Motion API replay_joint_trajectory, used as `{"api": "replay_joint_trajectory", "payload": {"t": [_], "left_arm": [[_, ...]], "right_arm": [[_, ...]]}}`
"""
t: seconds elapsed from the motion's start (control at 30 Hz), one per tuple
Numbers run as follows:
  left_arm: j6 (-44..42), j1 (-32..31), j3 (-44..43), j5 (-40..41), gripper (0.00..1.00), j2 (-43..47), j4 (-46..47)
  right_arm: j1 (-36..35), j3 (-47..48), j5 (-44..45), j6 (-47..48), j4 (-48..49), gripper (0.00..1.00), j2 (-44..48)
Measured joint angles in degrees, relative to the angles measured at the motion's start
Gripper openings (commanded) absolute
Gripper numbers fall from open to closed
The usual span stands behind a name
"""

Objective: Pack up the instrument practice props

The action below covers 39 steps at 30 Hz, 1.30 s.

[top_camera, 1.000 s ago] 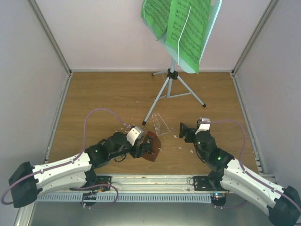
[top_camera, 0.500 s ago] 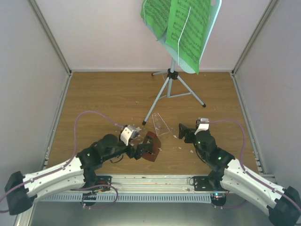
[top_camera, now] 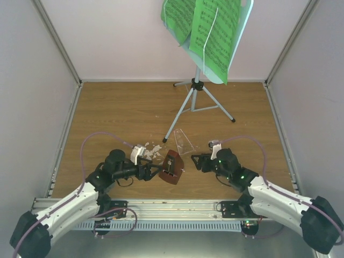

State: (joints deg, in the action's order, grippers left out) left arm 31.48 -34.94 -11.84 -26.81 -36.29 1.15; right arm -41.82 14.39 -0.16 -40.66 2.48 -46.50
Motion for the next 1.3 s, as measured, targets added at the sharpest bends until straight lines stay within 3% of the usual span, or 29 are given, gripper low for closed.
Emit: {"api": "replay_joint_trajectory", "payload": {"t": [0.27,0.8,1.07,1.3], "left_arm": [[-3.02,0.35,-0.02,-5.20,0.94,-9.14,1.86],[-9.42,0.33,-0.02,-4.72,0.96,-17.84,7.04],[-9.84,0.33,-0.04,-3.78,0.95,-13.99,5.11],[-7.89,0.44,-0.79,-0.59,0.99,-8.48,0.81]], "right_arm": [[-0.46,-1.46,-8.17,-0.61,8.48,0.49,-9.22],[-5.75,1.16,-11.02,-0.98,20.44,0.48,-26.05],[-6.08,9.16,-9.94,0.33,23.54,0.48,-34.32],[-6.19,11.87,-7.74,3.15,21.27,0.52,-31.89]]}}
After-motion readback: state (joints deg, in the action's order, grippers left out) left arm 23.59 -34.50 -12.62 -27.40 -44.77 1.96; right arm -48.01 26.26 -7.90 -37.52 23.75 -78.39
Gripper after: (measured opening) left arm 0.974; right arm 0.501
